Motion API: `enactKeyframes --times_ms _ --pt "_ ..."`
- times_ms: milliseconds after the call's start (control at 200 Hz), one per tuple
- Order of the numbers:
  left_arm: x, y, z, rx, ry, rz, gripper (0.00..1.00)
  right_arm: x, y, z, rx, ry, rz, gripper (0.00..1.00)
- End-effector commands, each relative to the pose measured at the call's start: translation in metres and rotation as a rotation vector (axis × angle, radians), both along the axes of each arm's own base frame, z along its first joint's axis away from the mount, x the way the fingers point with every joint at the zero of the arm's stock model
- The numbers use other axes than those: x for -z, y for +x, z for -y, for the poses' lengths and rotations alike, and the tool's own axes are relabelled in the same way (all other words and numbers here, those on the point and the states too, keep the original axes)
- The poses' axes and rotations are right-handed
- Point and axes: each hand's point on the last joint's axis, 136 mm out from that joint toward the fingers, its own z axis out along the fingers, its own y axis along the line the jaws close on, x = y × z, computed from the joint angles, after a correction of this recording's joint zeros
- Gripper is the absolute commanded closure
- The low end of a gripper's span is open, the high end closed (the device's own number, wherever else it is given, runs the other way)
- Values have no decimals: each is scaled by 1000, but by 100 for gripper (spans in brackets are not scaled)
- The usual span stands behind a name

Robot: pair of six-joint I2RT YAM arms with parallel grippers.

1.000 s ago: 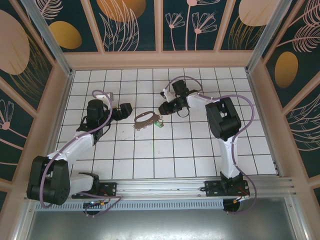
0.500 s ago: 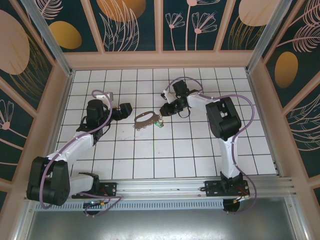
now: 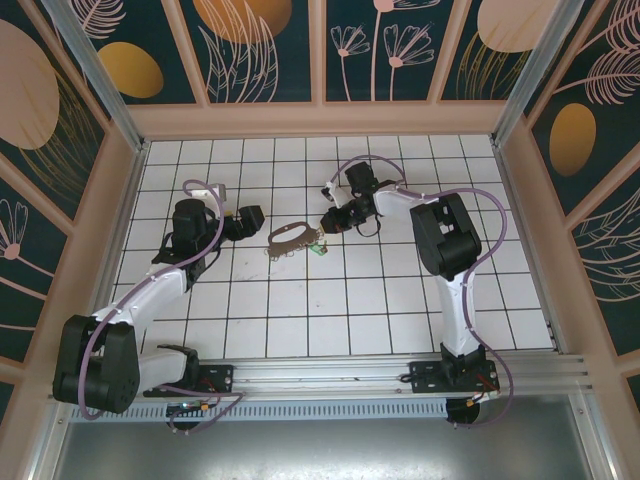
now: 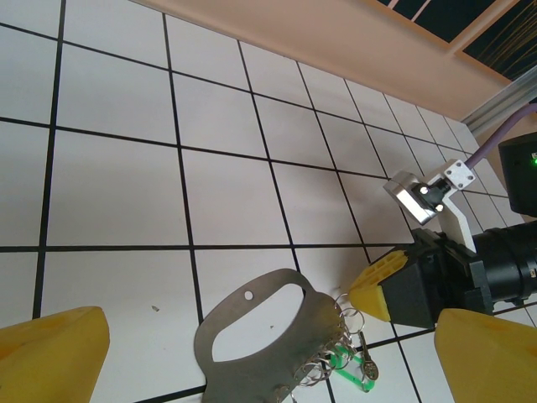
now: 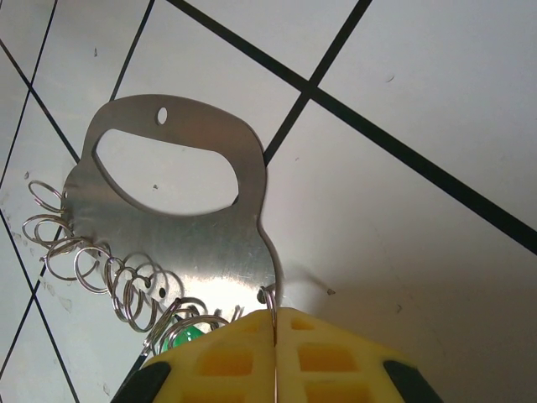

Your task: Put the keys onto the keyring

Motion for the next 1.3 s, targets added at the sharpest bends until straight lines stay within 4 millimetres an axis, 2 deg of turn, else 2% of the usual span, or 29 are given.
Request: enactKeyframes --times_ms 0,85,215,430,716,876,1051,1291 --pt "-2 -3 -1 3 20 17 1 4 -5 2 -19 -6 -17 90" --pt "-1 -4 -1 2 20 17 1 4 -7 1 -23 -3 -20 86" --pt "-2 -4 -1 3 18 18 1 4 -6 1 -26 0 -18 86" --pt "-3 -5 -2 -2 20 19 1 5 -8 2 -28 -2 -21 92" --pt "-3 -6 -3 -5 22 23 1 -12 -10 -3 -45 48 -3 100" --pt "-4 -6 -3 -3 21 24 1 -40 -16 -10 -84 137 70 100" --pt "-4 -6 -2 1 17 22 1 -80 -22 -12 -119 225 212 100" --pt "-9 -7 3 27 -3 36 1 -123 -43 -16 -189 354 376 100"
